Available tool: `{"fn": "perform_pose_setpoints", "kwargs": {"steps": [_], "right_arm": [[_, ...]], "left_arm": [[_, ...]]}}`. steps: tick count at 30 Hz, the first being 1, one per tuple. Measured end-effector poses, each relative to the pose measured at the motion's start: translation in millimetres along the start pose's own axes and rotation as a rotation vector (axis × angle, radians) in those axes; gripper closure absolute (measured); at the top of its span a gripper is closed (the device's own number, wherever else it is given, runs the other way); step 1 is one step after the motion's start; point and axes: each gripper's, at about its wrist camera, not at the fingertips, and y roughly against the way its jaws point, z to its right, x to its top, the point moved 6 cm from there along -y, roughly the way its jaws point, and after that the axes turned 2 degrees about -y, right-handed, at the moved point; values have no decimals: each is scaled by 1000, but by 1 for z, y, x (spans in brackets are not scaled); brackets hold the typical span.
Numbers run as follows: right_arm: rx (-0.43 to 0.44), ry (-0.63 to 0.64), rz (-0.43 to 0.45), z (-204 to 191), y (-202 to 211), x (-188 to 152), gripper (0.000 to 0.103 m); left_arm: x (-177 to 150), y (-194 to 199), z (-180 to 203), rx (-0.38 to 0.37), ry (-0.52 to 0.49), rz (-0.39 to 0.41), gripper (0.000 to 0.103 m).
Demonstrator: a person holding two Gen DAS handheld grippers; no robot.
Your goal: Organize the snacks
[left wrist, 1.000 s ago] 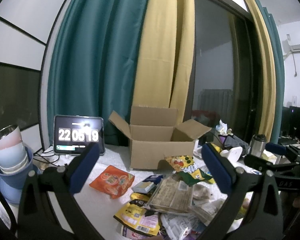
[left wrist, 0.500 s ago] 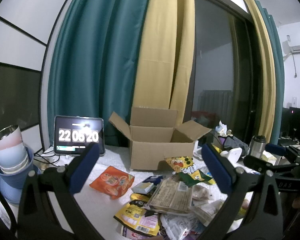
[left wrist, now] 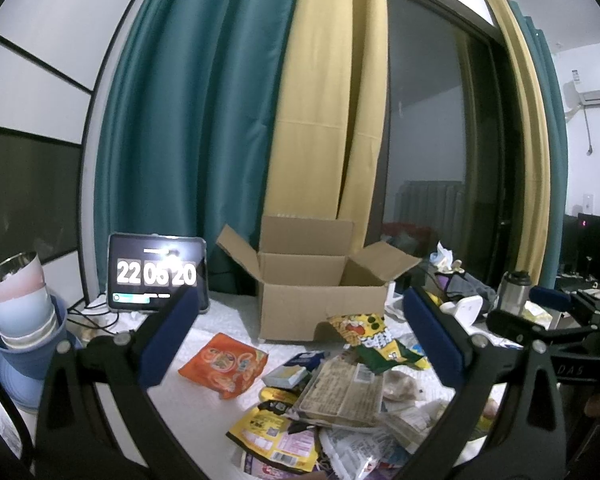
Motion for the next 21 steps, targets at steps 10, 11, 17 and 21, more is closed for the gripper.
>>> {"fn": "perform_pose_setpoints", "kwargs": {"steps": [10, 11, 17, 21], "right_arm": [[3, 3, 3, -3, 0, 4, 3], [2, 2, 3, -2, 1, 3, 3], [3, 2, 2, -4, 1, 3, 3], [-3, 0, -9, -3, -2, -1, 3]], "left_arm": [[0, 1, 1, 0, -1, 2, 0], [1, 1, 2, -1, -1, 1, 0], [0, -1, 3, -4, -3, -8, 0], [-8, -8, 4, -12, -8, -46, 0]]}}
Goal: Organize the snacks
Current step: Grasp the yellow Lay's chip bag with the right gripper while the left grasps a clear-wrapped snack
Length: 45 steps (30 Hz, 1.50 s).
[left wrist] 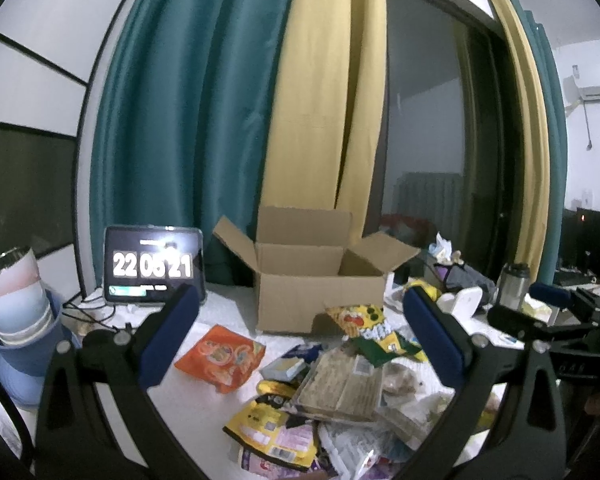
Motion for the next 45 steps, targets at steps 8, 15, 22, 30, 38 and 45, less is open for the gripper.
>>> {"fn": "perform_pose_setpoints", "kwargs": {"steps": [8, 15, 22, 30, 38, 45], "right_arm": [[-67, -35, -123, 28, -24, -47, 3], [-120, -70, -240, 65, -46, -101, 3], [-56, -149, -320, 84, -65, -137, 3], [0, -178, -371, 85, -92, -149, 3], [63, -227, -366, 96, -104, -144, 15], [74, -219, -339, 101, -108, -129, 55]], "left_arm": [[-56, -32, -1, -22, -9, -199, 0], [-105, -63, 24, -98, -41, -346, 0], [-125, -101, 38, -118, -67, -435, 0], [-129, -151, 36, -109, -91, -528, 0], [-133, -175, 38, -123, -207, -594, 0], [-141, -194, 39, -194, -284, -635, 3]]}}
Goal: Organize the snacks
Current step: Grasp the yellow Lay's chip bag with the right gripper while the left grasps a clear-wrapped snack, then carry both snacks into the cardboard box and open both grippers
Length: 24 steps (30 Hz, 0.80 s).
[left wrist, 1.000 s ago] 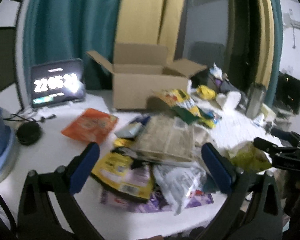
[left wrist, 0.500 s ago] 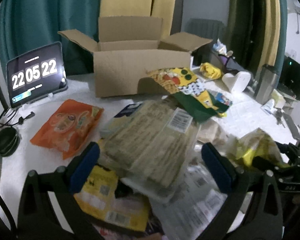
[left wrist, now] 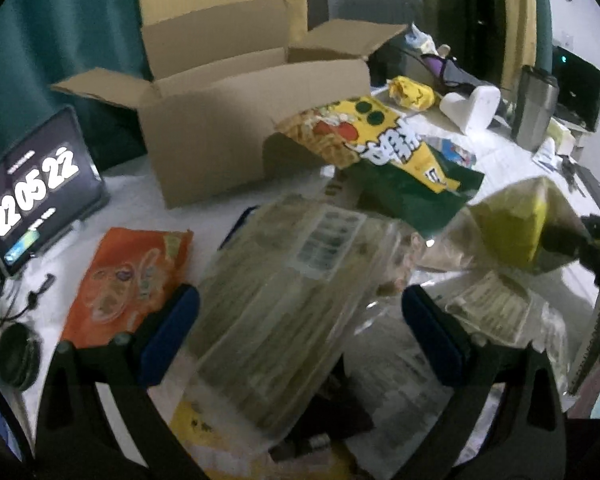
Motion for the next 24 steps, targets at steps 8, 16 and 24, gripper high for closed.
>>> {"fn": "perform_pose_setpoints", "kwargs": {"steps": [8, 16, 24], "right_arm": [[8, 11, 50, -2, 9, 23, 70], [18, 62, 137, -20, 26, 68, 72], [35, 109, 217, -40, 22, 125, 72]], "left_arm": [[-4, -9, -22, 15, -21, -10, 52], [5, 24, -49, -7, 55, 75, 78], [41, 60, -79, -46, 138, 202, 80]]}}
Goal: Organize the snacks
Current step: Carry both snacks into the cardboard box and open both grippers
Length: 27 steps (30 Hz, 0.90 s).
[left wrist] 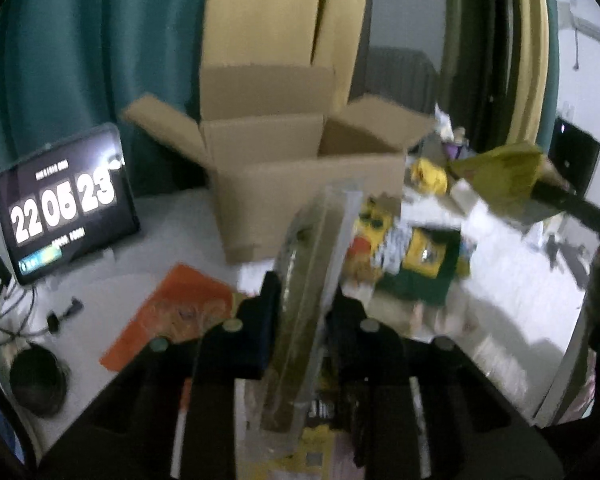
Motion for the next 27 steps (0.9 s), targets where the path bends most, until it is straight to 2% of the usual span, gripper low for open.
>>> {"fn": "perform_pose_setpoints", "kwargs": {"steps": [4, 13, 18, 20, 21, 22, 23, 24, 25, 26, 27], "right_arm": [[23, 28, 25, -8, -24, 28, 72], [62, 63, 47, -23, -98, 85, 72], [55, 41, 24, -22, -142, 100, 72], [28, 24, 24, -18, -157, 104, 71], [3, 14, 14, -15, -167, 106, 70], [-3, 5, 0, -13, -174, 107, 69], [0, -5, -31, -12, -184, 108, 59], [9, -12, -47, -12, -189, 108, 51], [17, -21, -43, -12, -189, 108, 33], [21, -19, -35, -13, -187, 108, 29], [27, -7, -34, -15, -184, 106, 29]], "left_arm": [[29, 2, -12, -9, 15, 63, 80], [105, -22, -37, -18, 44, 184, 80], [141, -58, -57, -43, 80, 198, 80], [150, -74, -64, -33, 93, 195, 80], [155, -90, -72, -24, 118, 167, 79], [157, -99, -75, -26, 135, 141, 76], [158, -108, -80, -22, 158, 113, 72], [160, -114, -84, -6, 171, 99, 52], [162, -113, -86, -5, 175, 114, 33], [162, -110, -86, -7, 177, 124, 28], [162, -105, -86, -11, 178, 135, 26]]}}
